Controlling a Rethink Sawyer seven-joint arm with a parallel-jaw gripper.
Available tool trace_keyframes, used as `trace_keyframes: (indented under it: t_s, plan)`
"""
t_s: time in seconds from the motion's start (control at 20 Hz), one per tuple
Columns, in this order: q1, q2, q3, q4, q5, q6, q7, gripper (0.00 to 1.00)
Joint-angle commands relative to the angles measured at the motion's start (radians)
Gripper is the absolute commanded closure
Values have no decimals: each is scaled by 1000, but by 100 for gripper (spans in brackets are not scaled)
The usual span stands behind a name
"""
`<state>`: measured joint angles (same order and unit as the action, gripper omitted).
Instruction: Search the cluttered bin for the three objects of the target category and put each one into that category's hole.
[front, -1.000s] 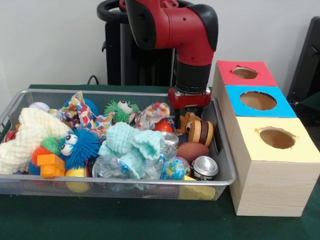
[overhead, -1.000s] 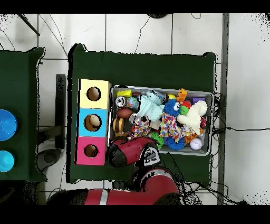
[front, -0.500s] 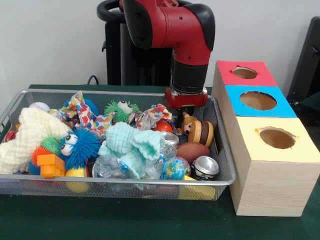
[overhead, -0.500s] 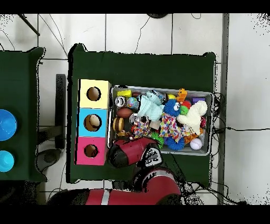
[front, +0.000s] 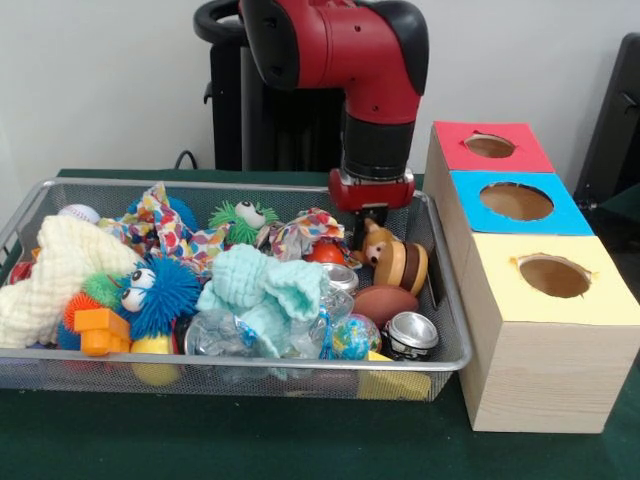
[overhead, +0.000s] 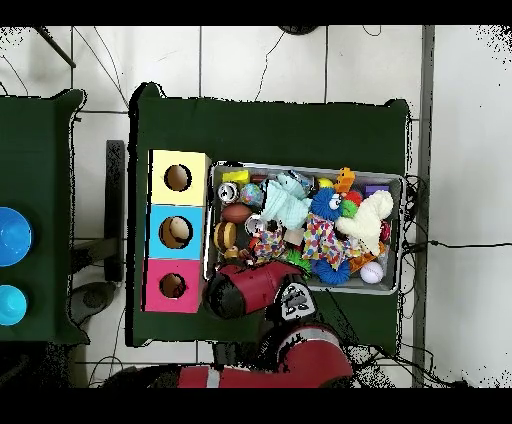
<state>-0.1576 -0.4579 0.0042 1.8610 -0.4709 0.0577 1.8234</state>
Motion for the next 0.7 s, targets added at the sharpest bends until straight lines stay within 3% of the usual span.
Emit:
trace_keyframes:
  t_s: [0.05, 0.35, 0.7]
  plan:
    - [-77, -226, 114, 52, 111, 180, 104, 100]
    - [-90, -327, 127, 101, 154, 274, 80, 100]
    - [-48, -455, 127, 155, 242, 388, 104, 100]
